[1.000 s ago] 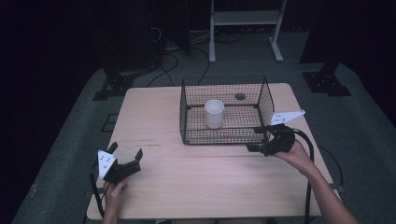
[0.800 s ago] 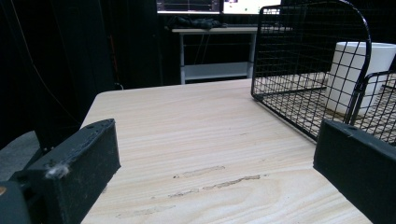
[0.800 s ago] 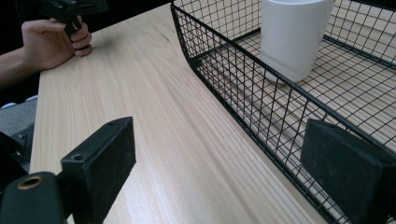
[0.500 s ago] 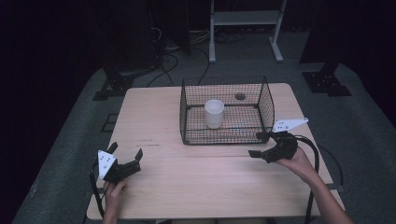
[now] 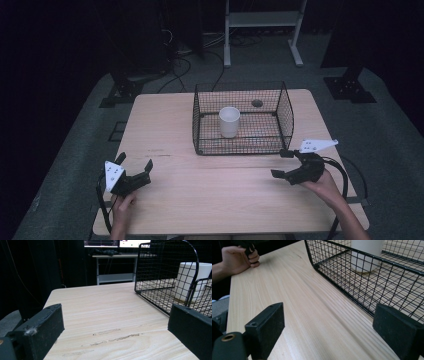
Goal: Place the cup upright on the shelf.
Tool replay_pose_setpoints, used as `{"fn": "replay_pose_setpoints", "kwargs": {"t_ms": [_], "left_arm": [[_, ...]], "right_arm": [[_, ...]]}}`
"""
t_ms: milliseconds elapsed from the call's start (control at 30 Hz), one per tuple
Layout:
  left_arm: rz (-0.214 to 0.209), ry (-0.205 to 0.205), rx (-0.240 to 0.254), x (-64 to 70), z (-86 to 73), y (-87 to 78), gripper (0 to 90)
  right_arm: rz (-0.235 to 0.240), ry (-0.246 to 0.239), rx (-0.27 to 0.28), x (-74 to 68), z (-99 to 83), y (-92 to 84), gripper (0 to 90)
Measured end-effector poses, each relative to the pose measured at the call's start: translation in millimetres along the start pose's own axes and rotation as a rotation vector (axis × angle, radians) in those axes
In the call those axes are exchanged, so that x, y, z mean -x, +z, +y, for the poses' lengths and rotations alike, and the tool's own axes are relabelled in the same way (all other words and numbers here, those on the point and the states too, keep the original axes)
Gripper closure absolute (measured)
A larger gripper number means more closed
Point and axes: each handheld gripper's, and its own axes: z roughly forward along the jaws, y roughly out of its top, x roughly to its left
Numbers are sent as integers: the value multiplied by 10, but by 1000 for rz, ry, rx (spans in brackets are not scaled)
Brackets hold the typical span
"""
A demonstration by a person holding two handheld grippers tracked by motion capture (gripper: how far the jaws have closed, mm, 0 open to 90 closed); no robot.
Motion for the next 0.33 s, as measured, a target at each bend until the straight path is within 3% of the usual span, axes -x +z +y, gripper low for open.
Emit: {"fn": "replay_pose_setpoints", "kwargs": {"t_ms": [333], "left_arm": [[2, -2, -1, -3, 0, 1, 0]], "right_arm": [[-37, -5, 59, -124, -185, -75, 94]]}}
